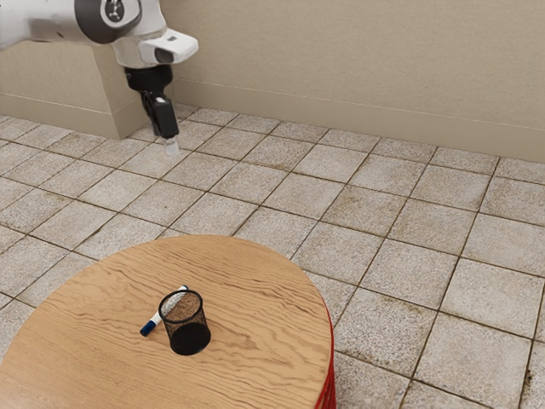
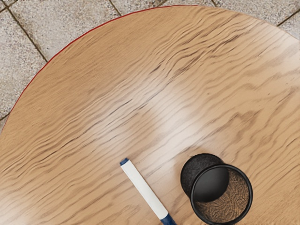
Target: Put the marker into the pen holder.
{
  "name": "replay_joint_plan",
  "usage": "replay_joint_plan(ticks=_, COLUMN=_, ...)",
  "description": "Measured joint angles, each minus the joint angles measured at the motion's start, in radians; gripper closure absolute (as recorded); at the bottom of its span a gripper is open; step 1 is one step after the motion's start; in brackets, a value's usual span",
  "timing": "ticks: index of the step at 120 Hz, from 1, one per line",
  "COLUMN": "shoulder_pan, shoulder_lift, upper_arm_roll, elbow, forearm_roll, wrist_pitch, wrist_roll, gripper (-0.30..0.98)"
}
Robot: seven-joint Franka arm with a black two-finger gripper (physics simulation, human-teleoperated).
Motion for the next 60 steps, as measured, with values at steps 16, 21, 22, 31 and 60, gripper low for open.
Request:
replay_joint_plan(ticks=16, shoulder_pan=0.003, shoulder_lift=0.002, upper_arm_roll=0.0, elbow=0.001, forearm_roll=-0.002, wrist_pitch=-0.005, wrist_roll=0.037, gripper=0.0)
replay_joint_plan(ticks=21, shoulder_pan=0.003, shoulder_lift=0.001, upper_arm_roll=0.0, elbow=0.001, forearm_roll=-0.002, wrist_pitch=-0.005, wrist_roll=0.044, gripper=0.0)
replay_joint_plan(ticks=22, shoulder_pan=0.003, shoulder_lift=0.001, upper_arm_roll=0.0, elbow=0.001, forearm_roll=-0.002, wrist_pitch=-0.005, wrist_roll=0.043, gripper=0.0)
replay_joint_plan(ticks=31, shoulder_pan=0.0, shoulder_lift=0.003, upper_arm_roll=0.0, elbow=-0.031, forearm_roll=0.003, wrist_pitch=0.004, wrist_roll=0.003, gripper=0.0)
replay_joint_plan(ticks=60, shoulder_pan=-0.046, shoulder_lift=0.009, upper_arm_roll=-0.002, elbow=-0.185, forearm_roll=0.065, wrist_pitch=0.116, wrist_roll=-0.168, gripper=0.0)
